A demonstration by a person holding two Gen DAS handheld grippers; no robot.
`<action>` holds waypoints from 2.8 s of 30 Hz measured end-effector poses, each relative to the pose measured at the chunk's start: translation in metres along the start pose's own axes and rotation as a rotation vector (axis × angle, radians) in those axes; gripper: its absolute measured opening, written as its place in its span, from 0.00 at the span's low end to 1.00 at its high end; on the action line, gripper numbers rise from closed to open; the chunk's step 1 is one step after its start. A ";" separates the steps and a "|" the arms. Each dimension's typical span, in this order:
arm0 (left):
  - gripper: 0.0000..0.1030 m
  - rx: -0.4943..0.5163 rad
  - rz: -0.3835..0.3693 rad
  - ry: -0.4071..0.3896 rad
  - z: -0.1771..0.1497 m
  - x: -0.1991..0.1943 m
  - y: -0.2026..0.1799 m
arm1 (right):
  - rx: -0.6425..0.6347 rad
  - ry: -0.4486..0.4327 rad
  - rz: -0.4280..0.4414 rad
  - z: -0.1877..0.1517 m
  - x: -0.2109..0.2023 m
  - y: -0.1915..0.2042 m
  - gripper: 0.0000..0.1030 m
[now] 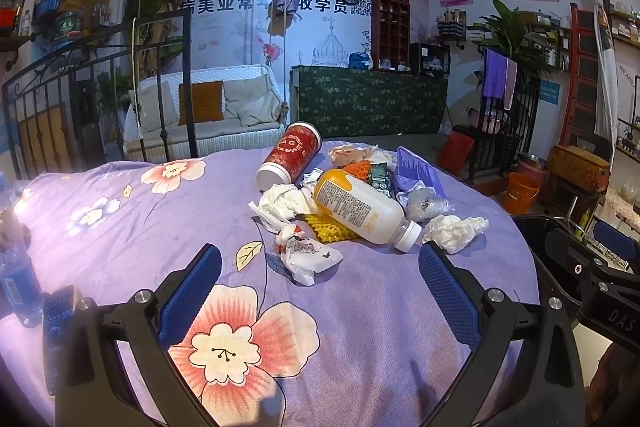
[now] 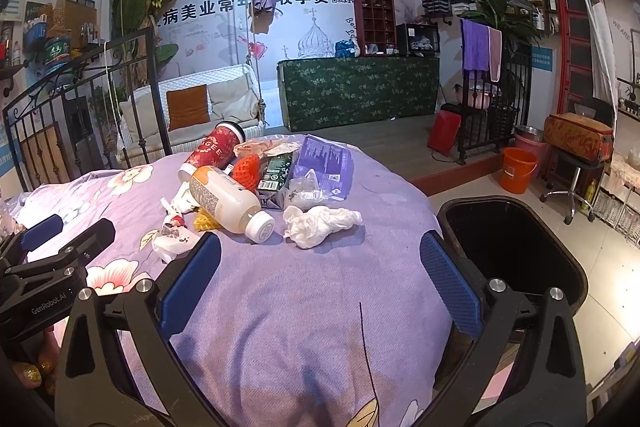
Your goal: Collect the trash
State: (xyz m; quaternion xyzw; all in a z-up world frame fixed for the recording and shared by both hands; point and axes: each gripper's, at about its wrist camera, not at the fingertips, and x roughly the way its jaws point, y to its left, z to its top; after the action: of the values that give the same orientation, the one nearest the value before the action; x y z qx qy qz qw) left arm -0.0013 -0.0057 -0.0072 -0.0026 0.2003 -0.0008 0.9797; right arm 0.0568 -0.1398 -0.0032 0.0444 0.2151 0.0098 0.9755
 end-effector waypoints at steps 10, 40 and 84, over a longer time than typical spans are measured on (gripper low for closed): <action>0.94 -0.006 0.000 0.017 -0.011 0.002 0.000 | 0.002 0.017 0.002 -0.001 0.006 0.001 0.96; 0.94 0.005 -0.076 0.342 -0.018 0.063 0.019 | -0.068 0.314 0.059 -0.002 0.092 -0.009 0.96; 0.11 -0.253 -0.079 0.563 -0.004 0.139 0.063 | -0.104 0.501 0.103 0.015 0.198 -0.004 0.44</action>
State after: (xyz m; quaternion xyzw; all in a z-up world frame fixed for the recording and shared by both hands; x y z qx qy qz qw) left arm 0.1251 0.0566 -0.0658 -0.1318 0.4620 -0.0145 0.8769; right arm 0.2427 -0.1378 -0.0725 0.0012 0.4465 0.0814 0.8911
